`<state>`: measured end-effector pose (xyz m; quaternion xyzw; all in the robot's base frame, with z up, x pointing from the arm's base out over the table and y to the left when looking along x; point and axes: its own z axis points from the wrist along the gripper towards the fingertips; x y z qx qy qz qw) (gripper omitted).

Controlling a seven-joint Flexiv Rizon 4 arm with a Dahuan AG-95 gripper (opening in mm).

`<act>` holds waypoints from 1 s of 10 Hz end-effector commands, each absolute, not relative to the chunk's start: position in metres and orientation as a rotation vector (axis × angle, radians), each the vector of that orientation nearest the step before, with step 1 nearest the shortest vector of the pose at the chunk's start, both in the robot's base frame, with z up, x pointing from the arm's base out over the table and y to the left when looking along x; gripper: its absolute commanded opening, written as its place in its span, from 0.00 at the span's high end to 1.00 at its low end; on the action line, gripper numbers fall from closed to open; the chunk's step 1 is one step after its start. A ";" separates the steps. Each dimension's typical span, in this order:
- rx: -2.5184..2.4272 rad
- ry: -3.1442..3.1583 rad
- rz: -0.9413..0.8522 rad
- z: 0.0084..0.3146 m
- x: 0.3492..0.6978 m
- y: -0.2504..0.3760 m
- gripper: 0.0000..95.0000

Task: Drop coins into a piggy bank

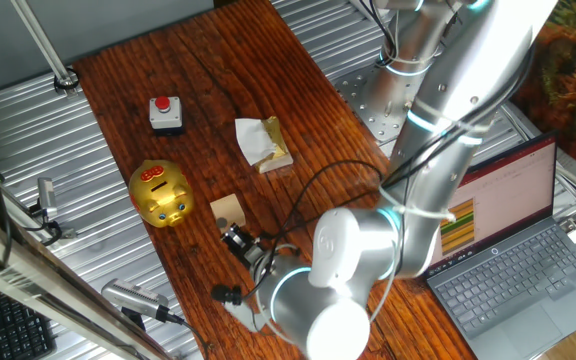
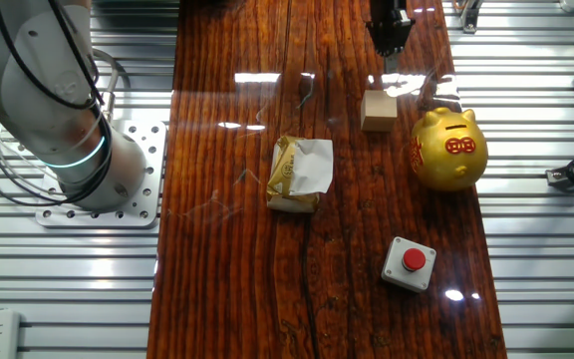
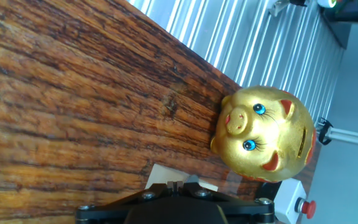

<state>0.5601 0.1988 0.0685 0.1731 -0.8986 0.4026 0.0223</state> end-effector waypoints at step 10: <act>0.565 -2.776 1.255 0.069 0.559 0.195 1.00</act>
